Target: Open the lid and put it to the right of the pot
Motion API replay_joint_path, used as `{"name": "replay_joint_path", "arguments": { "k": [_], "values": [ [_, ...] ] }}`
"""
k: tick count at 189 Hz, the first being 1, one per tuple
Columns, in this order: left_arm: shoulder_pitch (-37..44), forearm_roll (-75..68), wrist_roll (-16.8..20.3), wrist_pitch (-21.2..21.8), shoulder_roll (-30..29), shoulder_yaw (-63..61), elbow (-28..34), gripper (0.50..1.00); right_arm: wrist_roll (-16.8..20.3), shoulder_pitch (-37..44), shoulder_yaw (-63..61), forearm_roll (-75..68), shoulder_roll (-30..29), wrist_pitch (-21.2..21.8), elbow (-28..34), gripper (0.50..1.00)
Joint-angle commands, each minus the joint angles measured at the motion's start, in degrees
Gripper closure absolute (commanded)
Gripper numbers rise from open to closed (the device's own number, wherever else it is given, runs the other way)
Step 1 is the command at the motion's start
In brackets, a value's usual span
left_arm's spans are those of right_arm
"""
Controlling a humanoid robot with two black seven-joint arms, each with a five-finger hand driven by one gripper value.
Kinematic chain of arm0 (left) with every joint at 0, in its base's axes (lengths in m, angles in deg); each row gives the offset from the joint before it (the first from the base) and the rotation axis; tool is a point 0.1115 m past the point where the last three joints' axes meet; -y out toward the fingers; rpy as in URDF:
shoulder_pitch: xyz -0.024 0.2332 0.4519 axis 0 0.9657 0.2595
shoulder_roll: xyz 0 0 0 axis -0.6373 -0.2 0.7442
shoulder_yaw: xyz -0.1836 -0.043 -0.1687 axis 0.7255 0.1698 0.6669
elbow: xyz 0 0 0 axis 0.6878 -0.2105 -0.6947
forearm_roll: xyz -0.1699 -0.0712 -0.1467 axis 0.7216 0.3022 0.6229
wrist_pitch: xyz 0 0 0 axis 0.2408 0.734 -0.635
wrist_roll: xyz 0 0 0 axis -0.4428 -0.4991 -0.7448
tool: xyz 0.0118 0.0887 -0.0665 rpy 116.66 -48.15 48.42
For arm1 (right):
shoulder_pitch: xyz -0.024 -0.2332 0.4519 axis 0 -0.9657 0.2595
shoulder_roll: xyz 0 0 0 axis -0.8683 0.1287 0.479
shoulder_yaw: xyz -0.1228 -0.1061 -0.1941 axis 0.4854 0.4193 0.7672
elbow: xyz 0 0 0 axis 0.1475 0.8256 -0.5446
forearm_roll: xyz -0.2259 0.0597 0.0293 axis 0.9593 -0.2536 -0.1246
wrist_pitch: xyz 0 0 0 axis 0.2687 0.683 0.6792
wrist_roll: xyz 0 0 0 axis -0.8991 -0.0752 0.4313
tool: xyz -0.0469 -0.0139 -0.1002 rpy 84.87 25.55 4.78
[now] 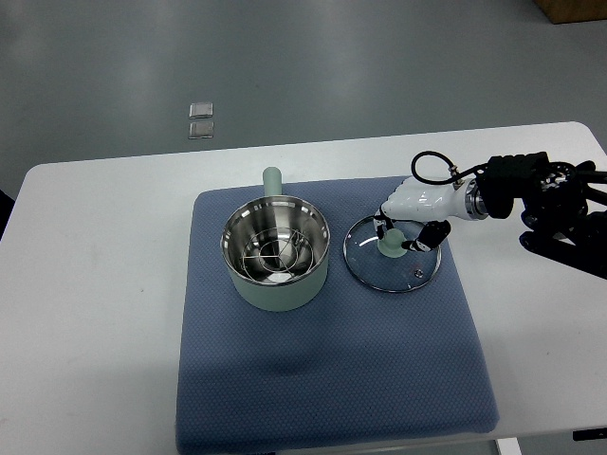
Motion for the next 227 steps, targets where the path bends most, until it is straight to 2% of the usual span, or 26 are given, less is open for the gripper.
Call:
{"name": "replay_joint_path", "arguments": {
  "k": [1,3,4,5,24,40,55,64,65,84,85,93,103,104,112,126,127,141,169,178,179,181,201,212,222,227],
  "values": [
    [0.0,0.0,0.0,0.0,0.0,0.0,0.0,0.500,-0.3,0.5,-0.1,-0.1,0.2,-0.1,0.3,0.640],
    [0.0,0.0,0.0,0.0,0.0,0.0,0.0,0.500,-0.3,0.5,-0.1,-0.1,0.2,-0.1,0.3,0.640],
    [0.0,0.0,0.0,0.0,0.0,0.0,0.0,0.500,-0.5,0.9,-0.1,-0.2,0.8,0.0,0.6,0.609],
    [0.0,0.0,0.1,0.0,0.0,0.0,0.0,0.500,-0.5,1.0,-0.1,-0.2,0.9,0.1,0.7,0.605],
    [0.0,0.0,0.1,0.0,0.0,0.0,0.0,0.500,-0.7,2.4,0.0,-0.4,1.5,0.9,1.0,0.587],
    [0.0,0.0,0.0,0.0,0.0,0.0,0.0,0.500,-0.7,2.7,-0.1,-0.6,2.0,1.2,1.0,0.587],
    [0.0,0.0,0.1,0.0,0.0,0.0,0.0,0.500,-2.6,5.4,-0.5,-1.1,3.8,4.8,1.8,0.587],
    [0.0,0.0,0.1,0.0,0.0,0.0,0.0,0.500,-2.6,5.4,-0.5,-1.1,3.8,4.8,1.8,0.587],
    [0.0,0.0,0.0,0.0,0.0,0.0,0.0,0.500,-3.0,6.0,-1.1,-1.2,4.8,6.5,2.1,0.587],
    [0.0,0.0,0.1,0.0,0.0,0.0,0.0,0.500,-3.2,6.4,-1.7,-1.5,5.6,7.5,2.1,0.587],
    [0.0,0.0,0.1,0.0,0.0,0.0,0.0,0.500,-3.1,6.3,-3.8,-3.7,5.9,8.8,2.0,0.587],
    [0.0,0.0,0.0,0.0,0.0,0.0,0.0,0.500,-2.9,5.9,-6.1,-6.9,5.9,10.1,1.9,0.587],
    [0.0,0.0,0.0,0.0,0.0,0.0,0.0,0.500,-2.9,5.7,-6.7,-8.0,5.9,10.4,1.9,0.587],
    [0.0,0.0,0.0,0.0,0.0,0.0,0.0,0.500,-2.6,5.0,-9.3,-14.1,5.9,11.9,1.3,0.589],
    [0.0,0.0,0.0,0.0,0.0,0.0,0.0,0.500,-2.5,4.2,-10.9,-18.9,5.8,12.1,1.1,0.589],
    [0.0,0.0,0.1,0.0,0.0,0.0,0.0,0.500,-2.3,2.8,-12.7,-23.8,5.5,11.9,0.4,0.589],
    [0.0,0.0,0.0,0.0,0.0,0.0,0.0,0.500,-1.7,0.4,-15.9,-32.5,4.7,11.4,-1.4,0.593],
    [0.0,0.0,0.0,0.0,0.0,0.0,0.0,0.500,-0.5,-2.7,-19.9,-42.6,2.9,9.9,-3.7,0.593],
    [0.0,0.0,0.0,0.0,0.0,0.0,0.0,0.500,1.5,-10.1,-25.2,-60.5,-3.1,1.6,-8.7,0.591],
    [0.0,0.0,0.0,0.0,0.0,0.0,0.0,0.500,1.5,-10.1,-25.2,-60.5,-3.1,1.6,-8.7,0.591],
    [0.0,0.0,0.0,0.0,0.0,0.0,0.0,0.500,1.6,-12.0,-26.0,-65.3,-4.8,-0.8,-10.3,0.589],
    [0.0,0.0,0.1,0.0,0.0,0.0,0.0,0.500,1.7,-12.5,-26.1,-66.5,-5.1,-1.2,-10.5,0.589],
    [0.0,0.0,0.1,0.0,0.0,0.0,0.0,0.500,1.8,-14.3,-26.2,-71.5,-6.1,-1.7,-11.7,0.587],
    [0.0,0.0,0.0,0.0,0.0,0.0,0.0,0.500,1.8,-17.4,-26.2,-80.3,-8.0,-1.7,-13.3,0.585],
    [0.0,0.0,0.0,0.0,0.0,0.0,0.0,0.500,1.8,-17.4,-26.2,-80.3,-8.0,-1.7,-13.4,0.585],
    [0.0,0.0,0.1,0.0,0.0,0.0,0.0,0.500,1.7,-18.4,-26.3,-85.0,-9.3,-2.3,-14.4,0.568]
  ]
}}
